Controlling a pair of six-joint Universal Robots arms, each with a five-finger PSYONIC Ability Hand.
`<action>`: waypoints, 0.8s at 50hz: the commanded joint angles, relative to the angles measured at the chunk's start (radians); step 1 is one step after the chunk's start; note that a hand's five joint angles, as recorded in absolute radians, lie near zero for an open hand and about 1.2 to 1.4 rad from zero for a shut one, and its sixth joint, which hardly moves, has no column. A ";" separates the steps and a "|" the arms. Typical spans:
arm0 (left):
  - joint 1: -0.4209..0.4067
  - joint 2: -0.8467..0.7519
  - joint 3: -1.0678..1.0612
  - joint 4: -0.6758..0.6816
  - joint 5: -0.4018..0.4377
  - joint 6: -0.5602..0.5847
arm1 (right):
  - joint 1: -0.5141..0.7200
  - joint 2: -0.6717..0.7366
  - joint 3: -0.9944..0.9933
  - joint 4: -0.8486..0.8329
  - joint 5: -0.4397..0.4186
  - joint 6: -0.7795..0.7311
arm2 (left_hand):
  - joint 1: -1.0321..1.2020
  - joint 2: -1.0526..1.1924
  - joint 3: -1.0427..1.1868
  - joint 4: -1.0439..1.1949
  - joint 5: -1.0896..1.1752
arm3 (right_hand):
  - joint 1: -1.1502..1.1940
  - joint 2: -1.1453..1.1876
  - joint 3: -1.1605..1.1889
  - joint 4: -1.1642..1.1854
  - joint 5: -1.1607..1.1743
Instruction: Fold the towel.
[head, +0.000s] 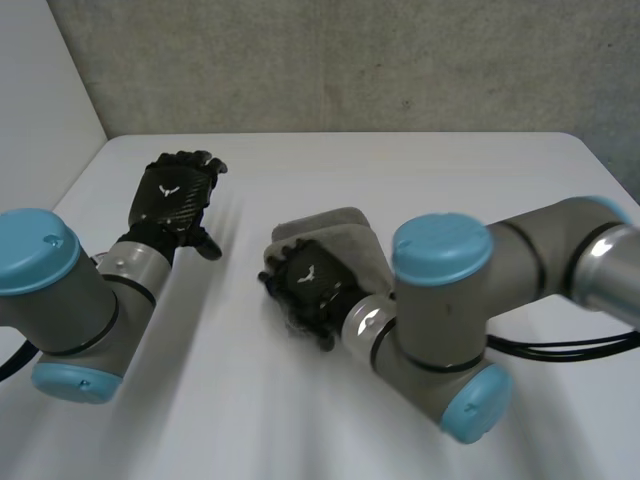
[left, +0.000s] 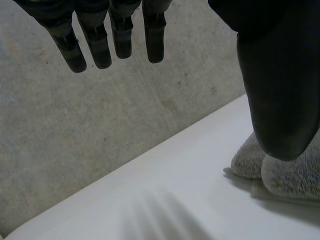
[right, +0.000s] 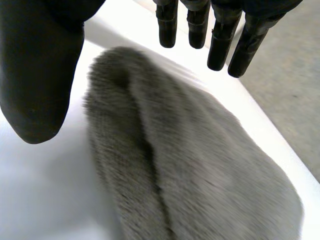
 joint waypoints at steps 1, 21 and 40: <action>-0.044 -0.002 0.051 -0.011 -0.002 -0.016 | -0.090 -0.142 0.073 0.002 -0.001 0.148 | -0.071 -0.059 -0.061 -0.068 -0.052 | -0.056 -0.061 -0.066 -0.075 -0.058; -0.223 -0.155 0.140 -0.218 -0.005 -0.291 | -0.266 -0.019 0.006 -0.003 -0.074 0.399 | -0.048 -0.035 -0.037 -0.045 -0.028 | -0.056 -0.061 -0.066 -0.075 -0.058; -0.216 -0.226 0.209 -0.245 -0.063 -0.289 | -0.257 0.034 -0.052 0.023 -0.065 0.391 | -0.060 -0.047 -0.049 -0.056 -0.040 | -0.056 -0.061 -0.066 -0.075 -0.058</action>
